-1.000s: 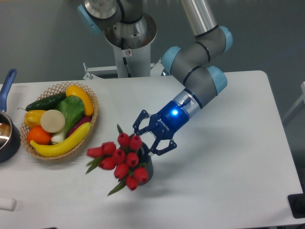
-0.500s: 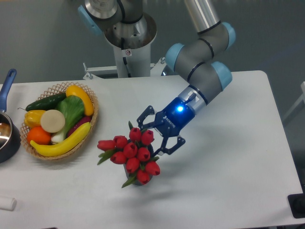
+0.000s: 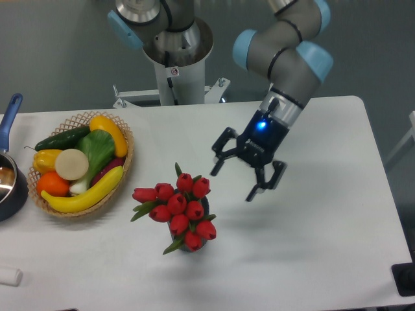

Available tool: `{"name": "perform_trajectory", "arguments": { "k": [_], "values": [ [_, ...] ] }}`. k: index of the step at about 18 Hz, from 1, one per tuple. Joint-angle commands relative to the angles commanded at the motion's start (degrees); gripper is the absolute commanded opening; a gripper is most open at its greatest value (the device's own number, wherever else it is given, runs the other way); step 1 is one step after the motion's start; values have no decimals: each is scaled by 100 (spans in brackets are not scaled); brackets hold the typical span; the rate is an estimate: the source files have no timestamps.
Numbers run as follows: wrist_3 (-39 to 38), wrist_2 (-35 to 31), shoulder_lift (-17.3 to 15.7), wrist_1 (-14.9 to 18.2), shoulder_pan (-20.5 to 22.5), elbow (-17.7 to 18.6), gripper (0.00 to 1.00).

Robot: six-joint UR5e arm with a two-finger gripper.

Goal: Insert the flowers into the vase

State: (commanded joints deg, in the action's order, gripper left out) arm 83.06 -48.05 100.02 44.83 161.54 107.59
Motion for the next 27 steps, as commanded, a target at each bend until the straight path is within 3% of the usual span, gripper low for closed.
{"name": "perform_trajectory", "arguments": {
  "k": [7, 9, 12, 14, 19, 27],
  "values": [
    [88, -1442, -44, 149, 211, -1028, 100],
    [315, -1724, -70, 613, 255, -1256, 100],
    [1412, -1988, -176, 1412, 378, -1520, 100],
    [1704, -2121, -220, 1844, 510, -1670, 100],
    [2441, -2112, -352, 2433, 774, -1723, 100],
    [2470, -2077, -352, 2461, 765, -1697, 100]
  ]
}}
